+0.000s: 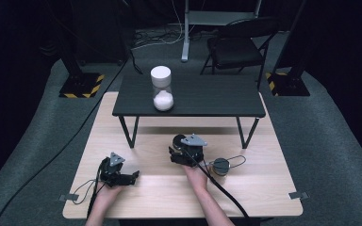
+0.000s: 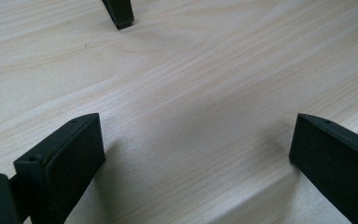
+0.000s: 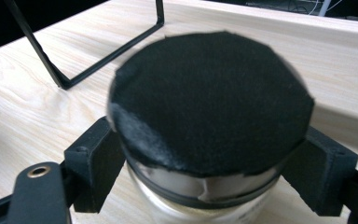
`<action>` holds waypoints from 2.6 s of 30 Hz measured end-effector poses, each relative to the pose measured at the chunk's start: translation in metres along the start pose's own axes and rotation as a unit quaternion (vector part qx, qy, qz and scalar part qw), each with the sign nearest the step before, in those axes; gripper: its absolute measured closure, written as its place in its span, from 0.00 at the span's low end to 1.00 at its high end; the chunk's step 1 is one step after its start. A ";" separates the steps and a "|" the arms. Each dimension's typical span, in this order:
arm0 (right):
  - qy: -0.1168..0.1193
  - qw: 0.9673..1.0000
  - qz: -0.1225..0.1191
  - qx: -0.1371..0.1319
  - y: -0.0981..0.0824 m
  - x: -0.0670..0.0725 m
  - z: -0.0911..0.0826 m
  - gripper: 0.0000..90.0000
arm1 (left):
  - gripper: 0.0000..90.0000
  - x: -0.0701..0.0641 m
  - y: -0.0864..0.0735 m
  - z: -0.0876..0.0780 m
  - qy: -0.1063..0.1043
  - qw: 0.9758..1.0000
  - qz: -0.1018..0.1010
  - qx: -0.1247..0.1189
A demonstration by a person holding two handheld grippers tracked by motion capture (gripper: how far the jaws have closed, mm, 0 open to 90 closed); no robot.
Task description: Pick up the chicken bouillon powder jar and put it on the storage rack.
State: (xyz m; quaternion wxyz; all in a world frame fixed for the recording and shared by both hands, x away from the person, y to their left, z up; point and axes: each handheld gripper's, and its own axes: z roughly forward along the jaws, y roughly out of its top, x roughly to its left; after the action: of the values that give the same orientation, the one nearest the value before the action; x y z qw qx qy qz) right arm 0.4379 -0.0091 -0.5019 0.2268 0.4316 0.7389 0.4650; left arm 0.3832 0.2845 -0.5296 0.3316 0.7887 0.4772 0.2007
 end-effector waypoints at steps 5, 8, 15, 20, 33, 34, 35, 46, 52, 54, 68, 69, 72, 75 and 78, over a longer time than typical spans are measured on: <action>0.003 1.000 -0.008 0.002 -0.004 -0.001 0.004 0.31 | 0.03 0.000 0.000 0.000 0.000 1.000 0.000 0.000; 0.002 1.000 -0.010 0.004 -0.004 -0.001 0.005 0.33 | 0.03 0.000 0.000 0.000 0.000 1.000 0.000 0.000; -0.001 1.000 -0.013 0.009 -0.003 0.001 0.002 0.34 | 0.03 0.000 0.000 0.000 -0.001 1.000 0.001 0.000; 0.004 1.000 -0.013 0.015 -0.004 0.002 -0.001 0.34 | 0.03 0.000 0.000 0.000 0.000 1.000 0.000 0.000; 0.025 1.000 -0.009 0.013 -0.003 0.004 -0.026 0.34 | 0.03 0.000 0.000 0.000 -0.001 1.000 0.002 0.000; 0.025 1.000 -0.009 0.013 -0.003 0.004 -0.026 0.34 | 0.03 0.000 0.000 0.000 -0.001 1.000 0.001 -0.001; 0.028 1.000 -0.007 0.013 -0.002 0.004 -0.028 0.34 | 0.03 0.000 0.000 0.000 -0.001 1.000 0.002 0.000; 0.049 0.999 -0.012 0.020 0.010 0.004 -0.051 0.34 | 0.03 0.000 0.000 0.000 -0.001 1.000 0.001 0.000; 0.061 0.998 -0.020 0.017 0.021 0.006 -0.066 0.34 | 0.03 0.000 0.000 0.000 -0.001 1.000 0.001 0.000; 0.065 0.998 -0.022 0.016 0.024 0.007 -0.071 0.34 | 0.03 0.000 0.000 0.000 -0.001 1.000 0.001 0.000; 0.069 0.996 -0.047 0.016 0.048 -0.001 -0.091 0.35 | 0.03 0.000 0.000 0.000 -0.001 1.000 0.001 0.000; 0.070 0.996 -0.049 0.017 0.049 -0.002 -0.092 0.35 | 0.03 0.000 0.000 0.000 -0.001 1.000 0.002 0.000; 0.071 0.996 -0.053 0.017 0.053 -0.004 -0.095 0.35 | 0.03 0.000 0.000 0.000 -0.001 1.000 0.001 0.000; 0.075 0.996 -0.051 0.017 0.056 -0.006 -0.097 0.35 | 0.03 0.000 0.000 0.000 -0.001 1.000 0.001 0.000; 0.077 0.995 -0.053 0.015 0.060 -0.008 -0.100 0.35 | 0.03 0.000 0.000 0.000 -0.001 1.000 0.002 0.000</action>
State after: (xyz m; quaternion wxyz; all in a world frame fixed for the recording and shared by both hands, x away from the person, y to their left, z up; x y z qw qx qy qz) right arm 0.3943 -0.0526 -0.4029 0.1866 0.3582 0.7829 0.4732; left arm 0.3835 0.2846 -0.5295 0.3317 0.7896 0.4757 0.2005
